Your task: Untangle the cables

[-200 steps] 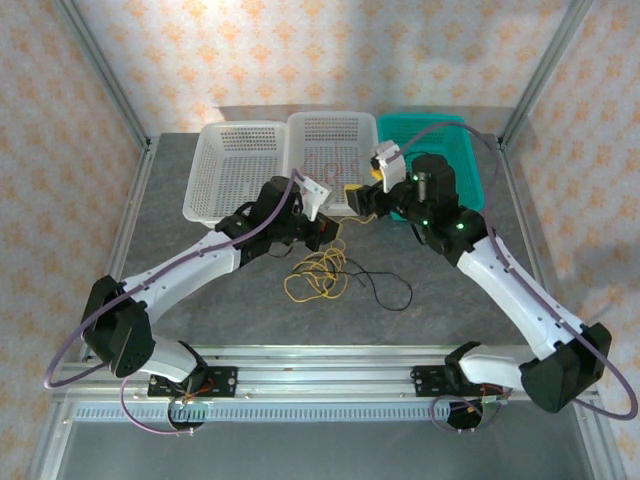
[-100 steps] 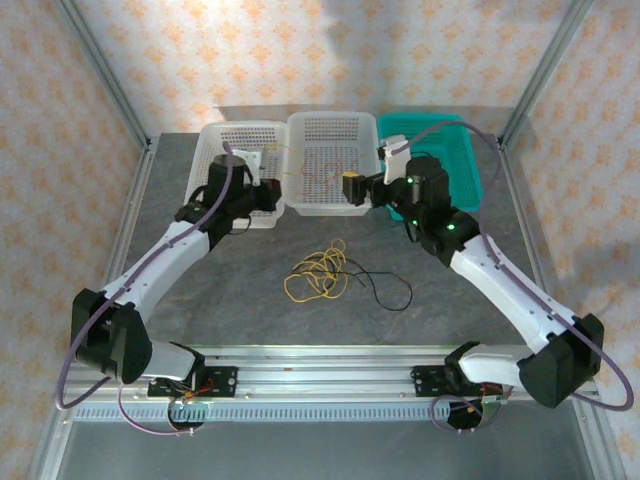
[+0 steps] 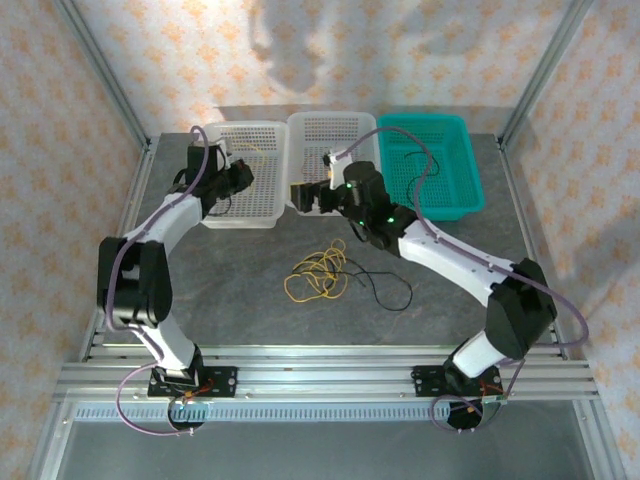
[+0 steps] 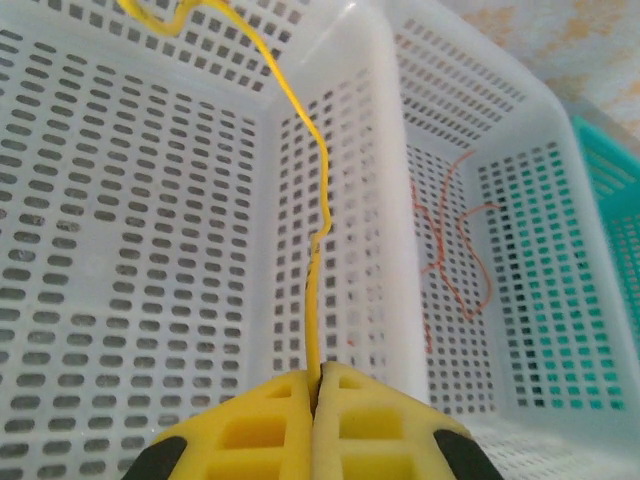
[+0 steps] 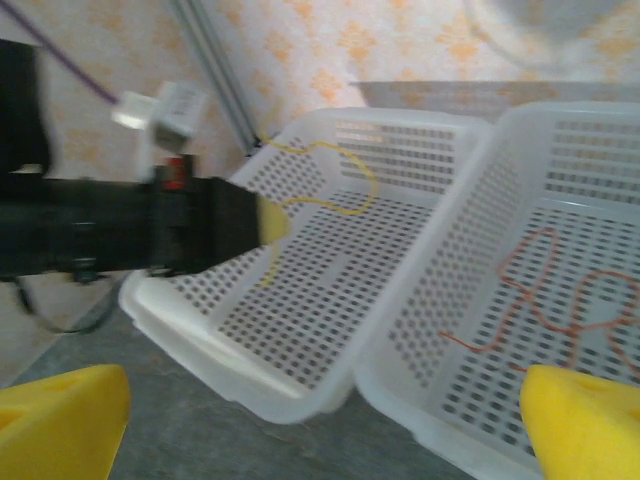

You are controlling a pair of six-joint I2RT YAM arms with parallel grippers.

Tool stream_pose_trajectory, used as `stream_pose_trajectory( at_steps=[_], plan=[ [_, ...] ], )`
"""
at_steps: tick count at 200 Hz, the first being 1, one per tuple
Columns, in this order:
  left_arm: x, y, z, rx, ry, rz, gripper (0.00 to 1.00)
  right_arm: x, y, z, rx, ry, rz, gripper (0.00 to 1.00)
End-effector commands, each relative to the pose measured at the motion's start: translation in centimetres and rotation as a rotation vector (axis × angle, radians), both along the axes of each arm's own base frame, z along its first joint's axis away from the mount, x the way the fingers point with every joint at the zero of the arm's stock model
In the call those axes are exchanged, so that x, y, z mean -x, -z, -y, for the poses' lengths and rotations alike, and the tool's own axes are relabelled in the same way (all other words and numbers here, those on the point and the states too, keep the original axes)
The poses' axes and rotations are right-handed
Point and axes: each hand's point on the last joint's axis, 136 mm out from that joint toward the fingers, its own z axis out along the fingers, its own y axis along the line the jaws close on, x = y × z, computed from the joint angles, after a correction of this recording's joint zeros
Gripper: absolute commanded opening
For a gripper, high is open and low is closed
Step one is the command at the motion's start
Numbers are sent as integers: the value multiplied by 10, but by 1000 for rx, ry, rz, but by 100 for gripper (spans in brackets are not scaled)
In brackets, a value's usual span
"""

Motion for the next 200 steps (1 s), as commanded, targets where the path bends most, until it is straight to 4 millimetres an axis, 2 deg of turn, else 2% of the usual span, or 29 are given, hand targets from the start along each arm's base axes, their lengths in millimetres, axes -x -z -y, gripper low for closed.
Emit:
stream_pose_trajectory(
  at_steps=[1, 16, 20, 25, 42, 74, 106, 119, 137, 160, 186, 200],
  plan=[
    [-24, -11, 7, 41, 17, 14, 0, -3, -35, -18, -109, -26, 28, 100],
    [-37, 4, 6, 38, 14, -35, 0, -4, -28, -20, -97, -26, 6, 100],
    [-40, 2, 6, 38, 13, -36, 0, -3, -27, -20, -97, -27, 4, 100],
    [-45, 18, 6, 34, 8, -71, 0, -2, -25, -20, -98, -25, 0, 100],
    [-59, 32, 4, 26, -2, -109, 0, -2, -19, -14, -93, -4, -8, 100],
    [-85, 51, 8, 47, 4, -153, 0, 3, -2, -10, -29, -16, -26, 100],
    [-100, 64, 13, 66, 24, -175, 0, 17, -6, -22, -60, -111, -27, 100],
    [-103, 68, 9, 52, 4, -186, 7, 17, -7, -24, -62, -112, -24, 100],
    [-103, 69, 5, 38, -15, -193, 25, 16, -4, -23, -48, -104, -28, 100],
    [-97, 70, -4, -10, -49, -210, 35, 19, -12, -19, -61, -103, 2, 100],
    [-82, 71, -23, -79, -138, -237, 42, 16, -14, -9, -59, -48, 12, 100],
    [-73, 67, -28, -77, -171, -222, 52, 14, -13, -3, -58, -13, 15, 100]
  ],
)
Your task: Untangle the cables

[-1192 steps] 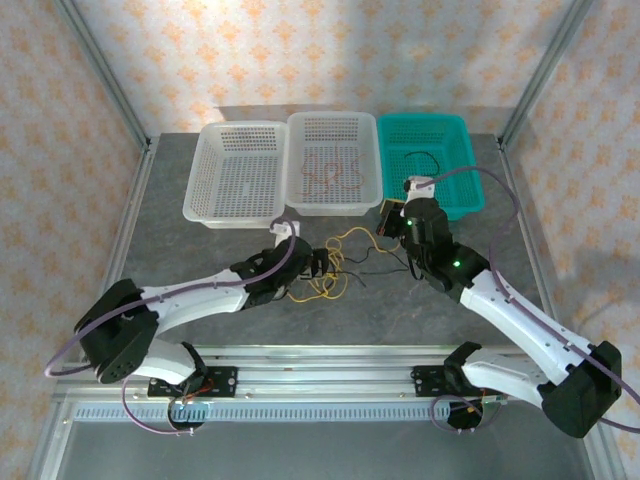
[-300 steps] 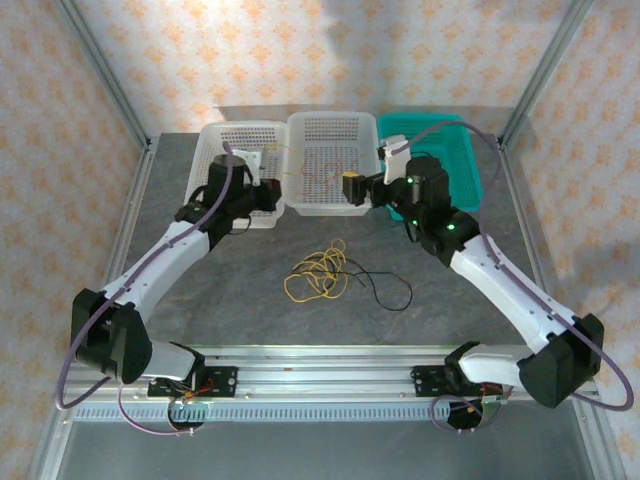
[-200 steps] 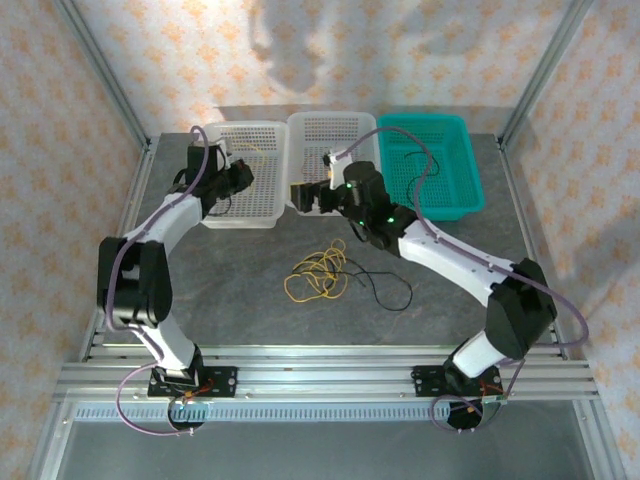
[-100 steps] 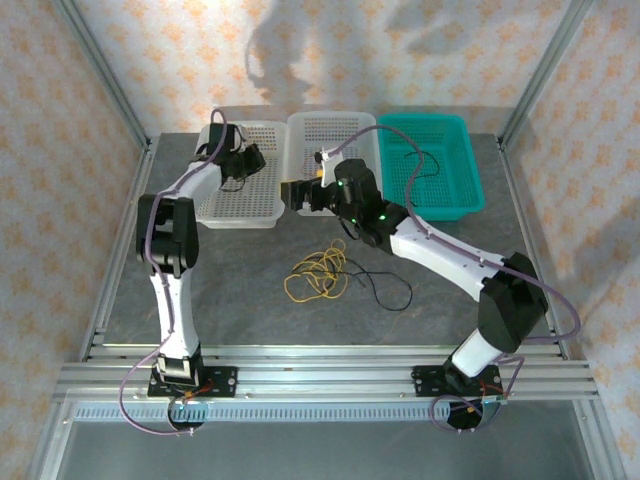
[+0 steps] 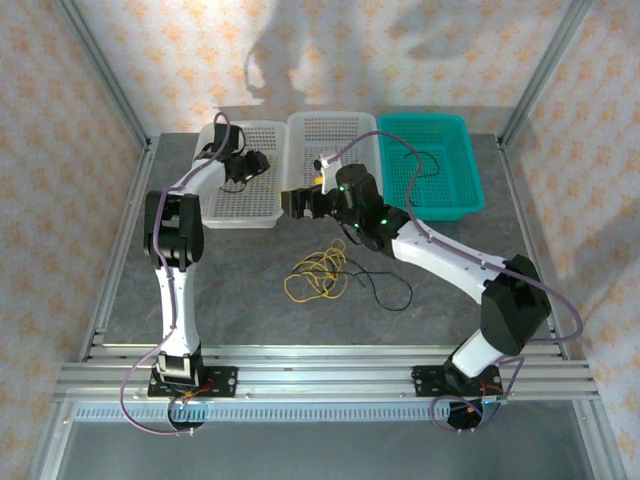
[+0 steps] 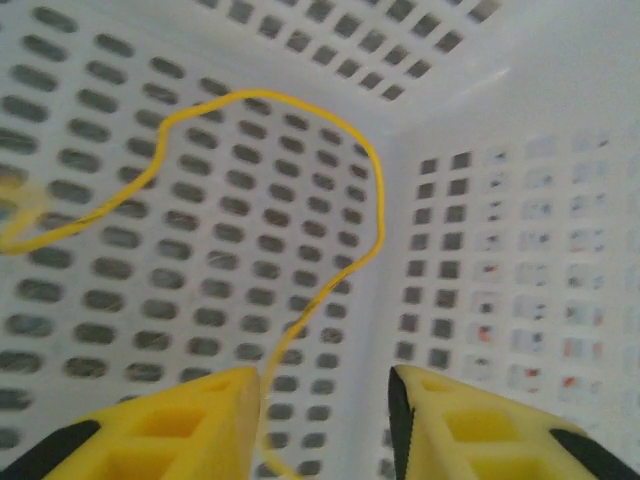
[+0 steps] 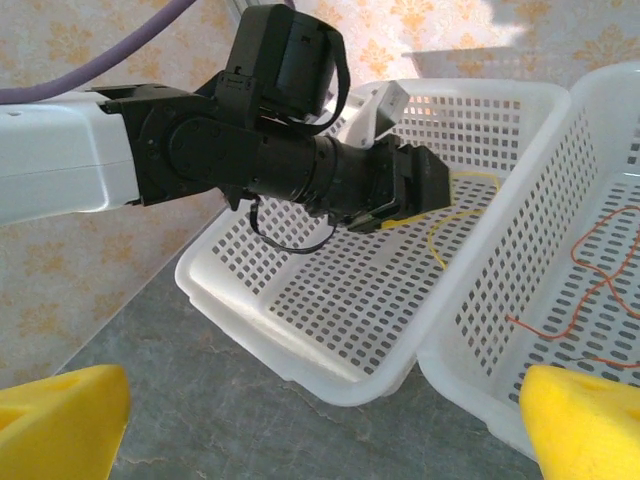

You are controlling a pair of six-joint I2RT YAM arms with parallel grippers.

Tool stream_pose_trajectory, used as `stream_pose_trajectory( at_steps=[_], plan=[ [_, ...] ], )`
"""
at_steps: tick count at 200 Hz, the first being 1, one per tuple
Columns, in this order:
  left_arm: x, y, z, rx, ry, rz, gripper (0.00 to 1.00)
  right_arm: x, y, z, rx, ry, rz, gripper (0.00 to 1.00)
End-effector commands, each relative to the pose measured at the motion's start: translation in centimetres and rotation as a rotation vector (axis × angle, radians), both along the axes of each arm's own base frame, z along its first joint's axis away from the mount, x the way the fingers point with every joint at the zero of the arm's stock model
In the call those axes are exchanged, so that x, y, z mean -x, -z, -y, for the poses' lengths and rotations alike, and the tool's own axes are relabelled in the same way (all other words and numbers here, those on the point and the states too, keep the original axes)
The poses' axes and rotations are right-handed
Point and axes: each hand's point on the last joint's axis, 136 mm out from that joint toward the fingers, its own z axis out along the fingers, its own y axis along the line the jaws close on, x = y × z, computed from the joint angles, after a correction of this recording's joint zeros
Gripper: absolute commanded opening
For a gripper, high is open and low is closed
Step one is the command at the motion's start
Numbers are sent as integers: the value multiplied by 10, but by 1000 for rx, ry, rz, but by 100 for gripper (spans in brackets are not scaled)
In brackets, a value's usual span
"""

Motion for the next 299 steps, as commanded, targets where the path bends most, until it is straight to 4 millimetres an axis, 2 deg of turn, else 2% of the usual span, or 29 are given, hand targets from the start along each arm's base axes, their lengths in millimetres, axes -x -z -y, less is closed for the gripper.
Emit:
stream_pose_trajectory(
  at_steps=[1, 9, 22, 50, 56, 57, 61, 75, 111, 132, 177, 212, 225, 239, 264, 299],
  plan=[
    [18, -26, -19, -62, -90, 22, 52, 0, -24, 13, -27, 61, 66, 100],
    [23, -29, -21, -62, -103, 32, 54, -1, -24, 17, -28, 84, 67, 100],
    [33, -34, -23, -64, -119, 45, 64, -5, -23, 24, -29, 130, 61, 100],
    [53, -52, -27, -75, -138, 88, 67, -1, -19, 36, -59, 179, 53, 100],
    [58, -50, -27, -76, -138, 87, 67, 1, -15, 39, -56, 182, 48, 100],
    [59, -58, -27, -75, -138, 103, 67, 1, -14, 39, -56, 182, 48, 100],
    [63, -65, -27, -73, -137, 120, 67, 3, -13, 41, -62, 185, 43, 100],
    [74, -79, -24, -73, -125, 162, 67, 6, -3, 49, -65, 213, 18, 100],
    [106, -114, -3, -122, -62, 275, 67, 16, 18, 68, -68, 273, -30, 100],
    [130, -123, 13, -166, -32, 313, 66, 19, 38, 77, -9, 302, -86, 100],
    [180, -139, 43, -143, 3, 426, 66, 34, 77, 109, 61, 421, -220, 84],
    [211, -141, 74, -134, 50, 459, 70, 54, 104, 137, 135, 510, -336, 70],
    [221, -137, 85, -124, 64, 460, 71, 61, 115, 149, 169, 558, -384, 63],
    [232, -130, 101, -102, 81, 465, 71, 69, 125, 160, 190, 593, -428, 61],
    [256, -114, 134, -51, 126, 463, 73, 85, 145, 165, 216, 597, -519, 59],
    [285, -97, 177, -86, 248, 432, 71, 107, 175, 169, 246, 542, -662, 55]
  ],
)
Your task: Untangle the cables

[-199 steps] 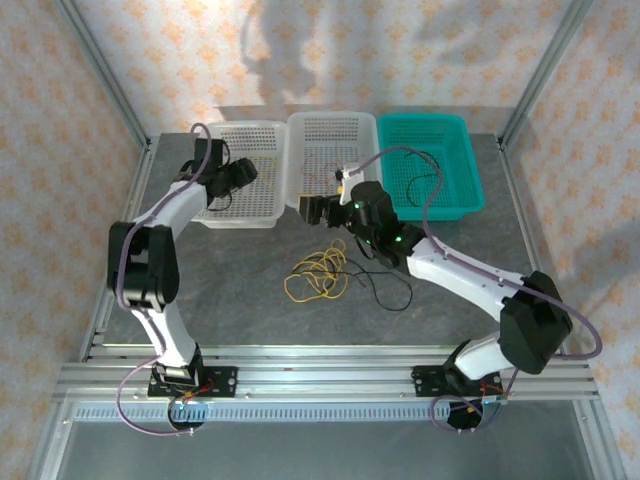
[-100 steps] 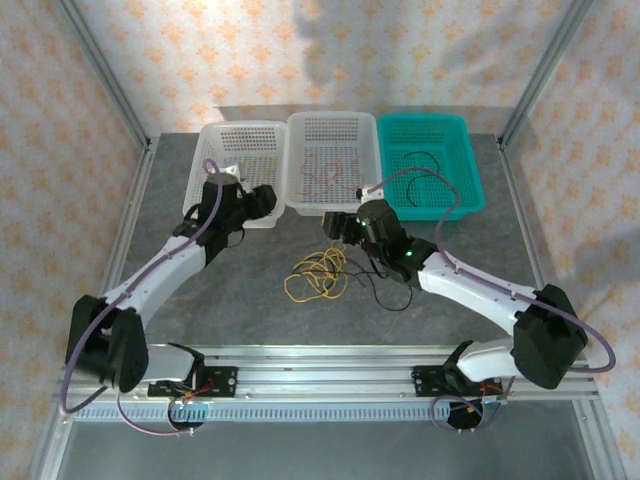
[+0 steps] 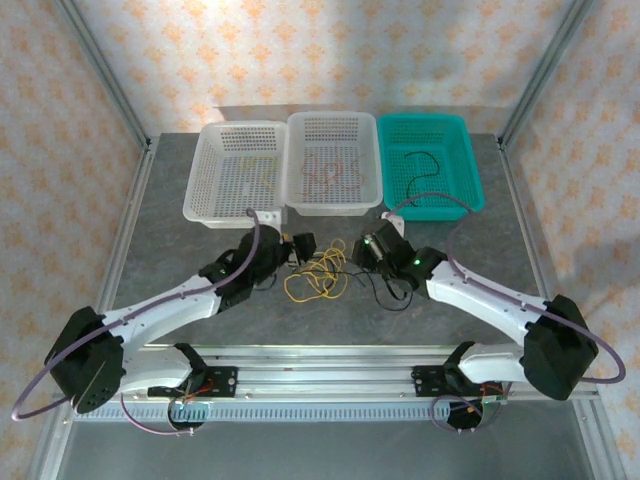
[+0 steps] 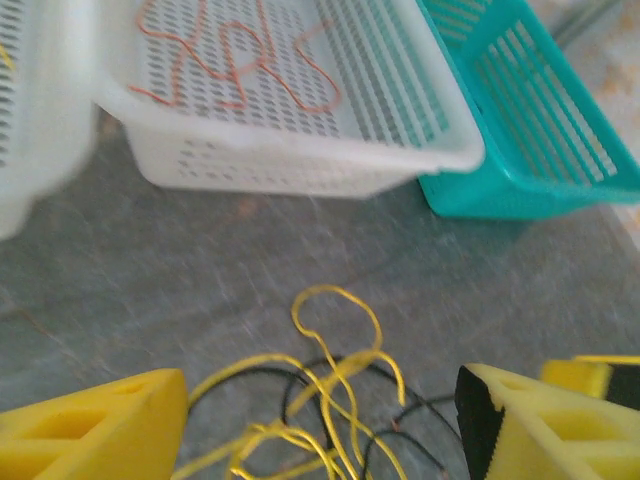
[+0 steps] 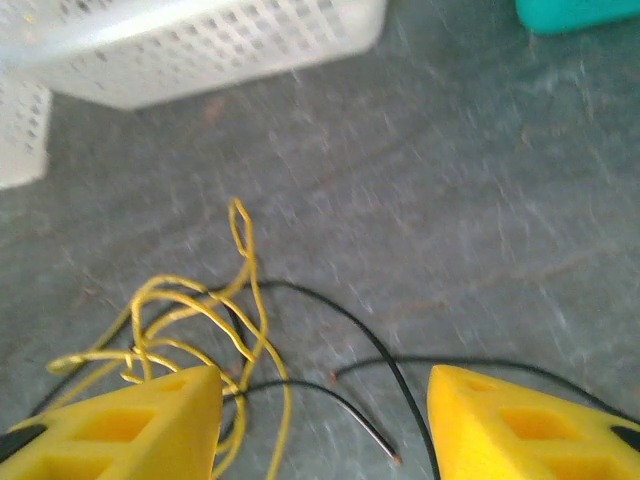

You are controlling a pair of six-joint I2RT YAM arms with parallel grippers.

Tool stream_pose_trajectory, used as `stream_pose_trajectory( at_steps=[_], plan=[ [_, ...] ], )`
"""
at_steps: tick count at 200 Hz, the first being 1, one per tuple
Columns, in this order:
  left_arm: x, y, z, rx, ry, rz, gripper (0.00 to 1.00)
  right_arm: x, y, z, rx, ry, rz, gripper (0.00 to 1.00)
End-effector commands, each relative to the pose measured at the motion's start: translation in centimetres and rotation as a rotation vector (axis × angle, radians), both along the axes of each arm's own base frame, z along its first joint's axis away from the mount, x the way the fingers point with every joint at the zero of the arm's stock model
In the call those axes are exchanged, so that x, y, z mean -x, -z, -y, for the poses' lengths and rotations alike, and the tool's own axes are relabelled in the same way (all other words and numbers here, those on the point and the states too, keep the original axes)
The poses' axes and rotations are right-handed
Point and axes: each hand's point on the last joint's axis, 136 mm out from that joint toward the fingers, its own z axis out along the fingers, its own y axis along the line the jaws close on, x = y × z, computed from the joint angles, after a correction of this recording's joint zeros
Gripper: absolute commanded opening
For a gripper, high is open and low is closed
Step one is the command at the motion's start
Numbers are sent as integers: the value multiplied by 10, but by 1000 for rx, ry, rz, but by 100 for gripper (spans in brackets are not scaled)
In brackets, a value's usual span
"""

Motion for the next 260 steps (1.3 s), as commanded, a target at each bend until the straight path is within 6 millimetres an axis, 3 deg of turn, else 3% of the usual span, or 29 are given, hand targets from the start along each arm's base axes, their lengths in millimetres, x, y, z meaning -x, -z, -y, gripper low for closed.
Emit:
stream_pose_trajectory(
  at_steps=[1, 59, 110, 173, 260],
  plan=[
    [4, -5, 16, 11, -6, 30, 71, 22, 23, 12, 1, 10, -131, 55],
    [44, 8, 65, 50, 148, 14, 69, 40, 60, 26, 74, -50, -314, 43],
    [57, 24, 89, 84, 231, -13, 72, 42, 80, 26, 117, -73, -384, 37],
    [55, 32, 97, 65, 250, -25, 73, 48, 93, 20, 113, -117, -434, 30],
    [49, 29, 92, 43, 220, -9, 73, 51, 103, 19, 116, -131, -460, 22]
  ],
)
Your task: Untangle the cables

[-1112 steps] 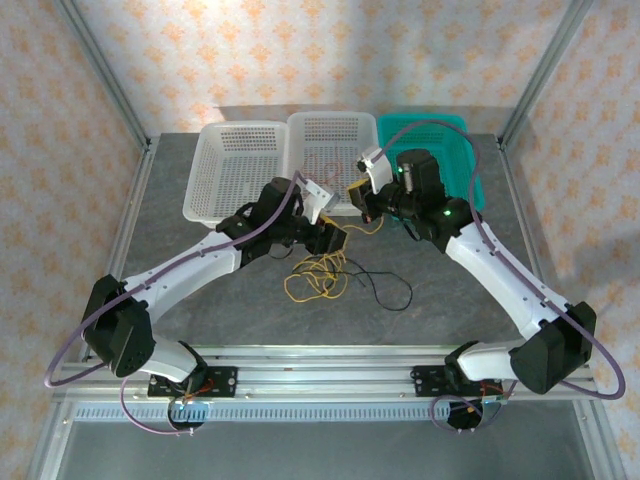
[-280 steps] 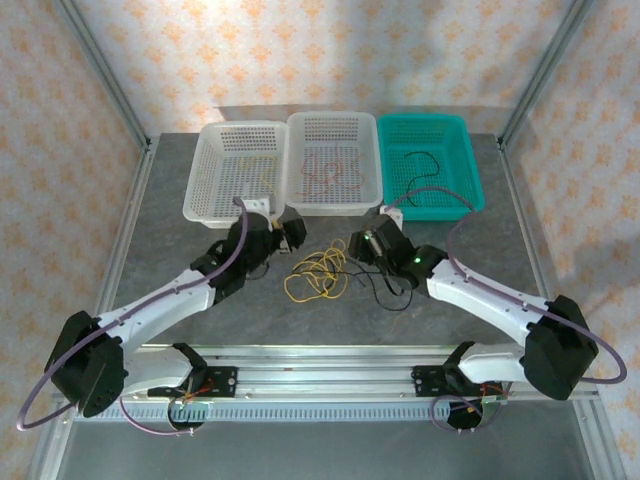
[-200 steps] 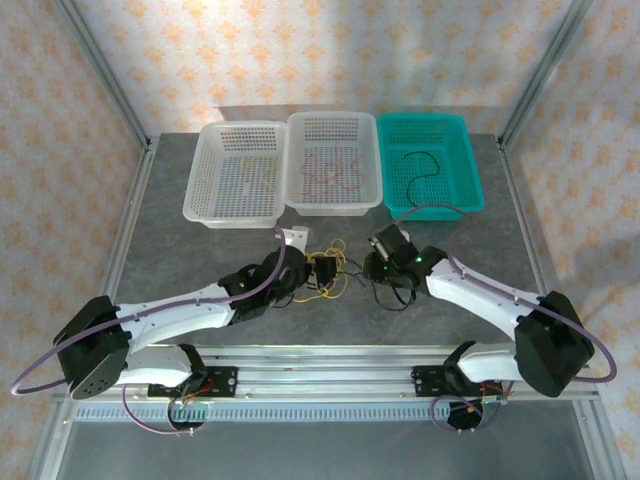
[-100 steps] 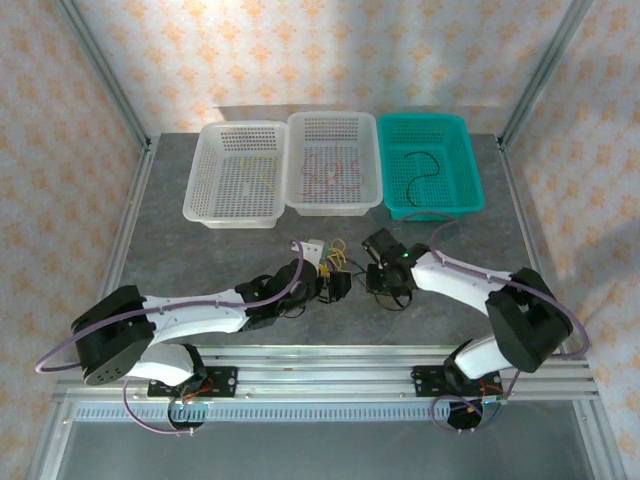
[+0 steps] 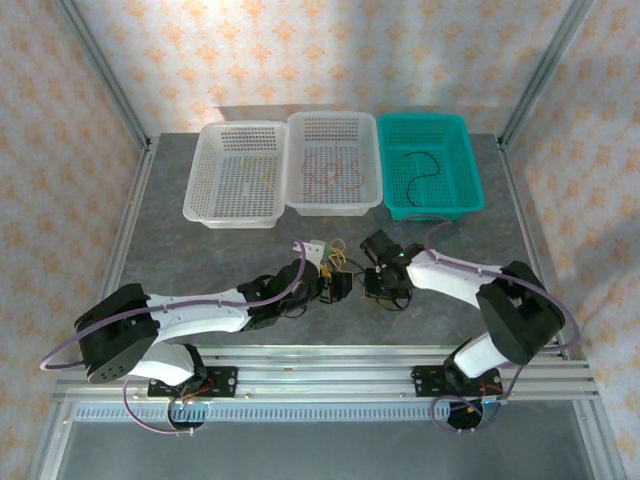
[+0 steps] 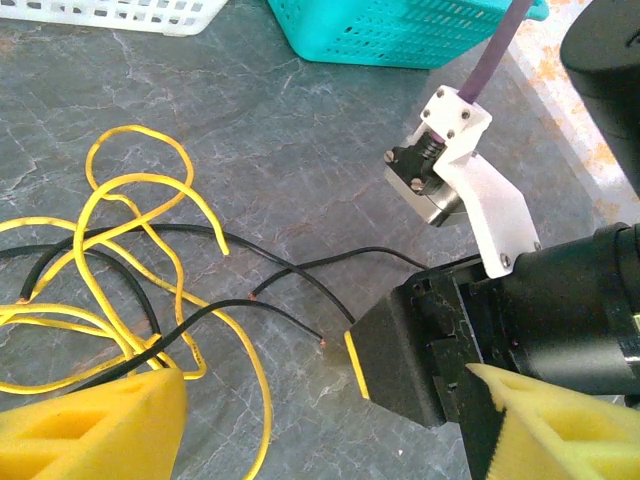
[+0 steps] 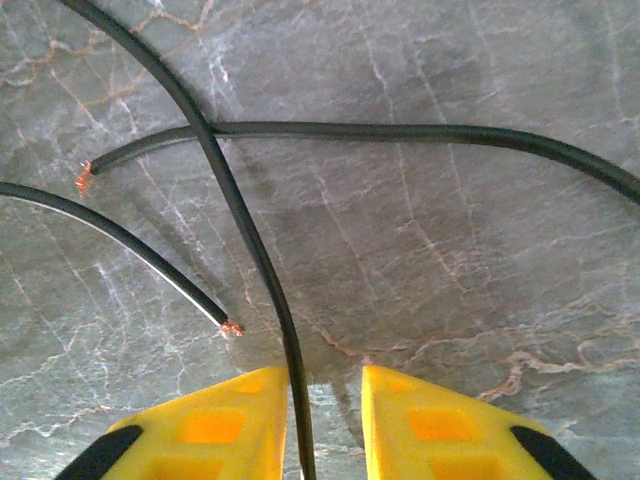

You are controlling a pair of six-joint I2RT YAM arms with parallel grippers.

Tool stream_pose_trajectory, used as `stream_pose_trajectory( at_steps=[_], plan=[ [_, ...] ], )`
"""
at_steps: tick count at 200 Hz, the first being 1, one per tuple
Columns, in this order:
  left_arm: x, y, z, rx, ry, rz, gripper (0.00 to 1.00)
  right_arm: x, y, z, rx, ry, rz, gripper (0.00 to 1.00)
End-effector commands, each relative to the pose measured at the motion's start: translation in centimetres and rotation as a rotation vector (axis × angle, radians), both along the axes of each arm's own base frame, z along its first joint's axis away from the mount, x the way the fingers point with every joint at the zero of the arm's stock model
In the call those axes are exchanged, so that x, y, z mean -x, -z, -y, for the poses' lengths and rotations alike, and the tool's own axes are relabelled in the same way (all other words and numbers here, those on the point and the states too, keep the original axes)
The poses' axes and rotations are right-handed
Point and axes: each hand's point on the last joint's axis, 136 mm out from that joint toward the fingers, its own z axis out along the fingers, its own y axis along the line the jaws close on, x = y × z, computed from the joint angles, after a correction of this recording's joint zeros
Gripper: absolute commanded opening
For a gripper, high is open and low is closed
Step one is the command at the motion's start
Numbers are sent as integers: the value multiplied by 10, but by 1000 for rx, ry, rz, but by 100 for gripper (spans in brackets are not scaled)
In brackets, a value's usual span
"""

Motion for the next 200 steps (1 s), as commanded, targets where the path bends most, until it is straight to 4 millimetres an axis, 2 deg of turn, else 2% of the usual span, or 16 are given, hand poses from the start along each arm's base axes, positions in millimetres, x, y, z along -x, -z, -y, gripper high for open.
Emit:
stream_pose_trajectory(
  at_steps=[1, 32, 68, 76, 78, 81, 86, 93, 129, 140, 143, 154, 200],
  plan=[
    [-7, -16, 4, 20, -17, 39, 73, -3, 0, 3, 8, 0, 11, 22],
    [-19, -16, -7, -10, -73, 34, 72, -15, -15, 5, 19, 16, 80, 12],
    [-38, -19, -36, -105, -219, 55, 73, -34, -52, 9, 24, 28, 224, 0],
    [-40, -22, -40, -121, -240, 65, 73, -37, -60, 10, 16, 34, 257, 0],
    [-41, -23, -41, -123, -246, 69, 76, -38, -63, 10, 13, 37, 269, 0],
    [-42, -23, -43, -131, -253, 71, 86, -39, -67, 11, 10, 40, 283, 0],
    [-43, -24, -45, -138, -258, 75, 94, -42, -74, 12, 4, 47, 311, 0],
    [-44, -24, -44, -148, -254, 77, 98, -46, -83, 12, -7, 51, 348, 0],
    [-55, -12, -45, -259, -262, 61, 99, -59, -128, 7, -63, 29, 495, 0],
    [-57, -7, -46, -285, -269, 52, 99, -62, -134, 4, -78, 20, 514, 0],
    [-57, -6, -46, -289, -270, 49, 99, -62, -143, 4, -97, 22, 539, 0],
    [-59, -1, -46, -300, -270, 42, 99, -63, -154, 2, -125, 23, 574, 0],
    [-65, 21, -44, -353, -275, 12, 99, -63, -183, -5, -197, -6, 647, 0]
  ],
)
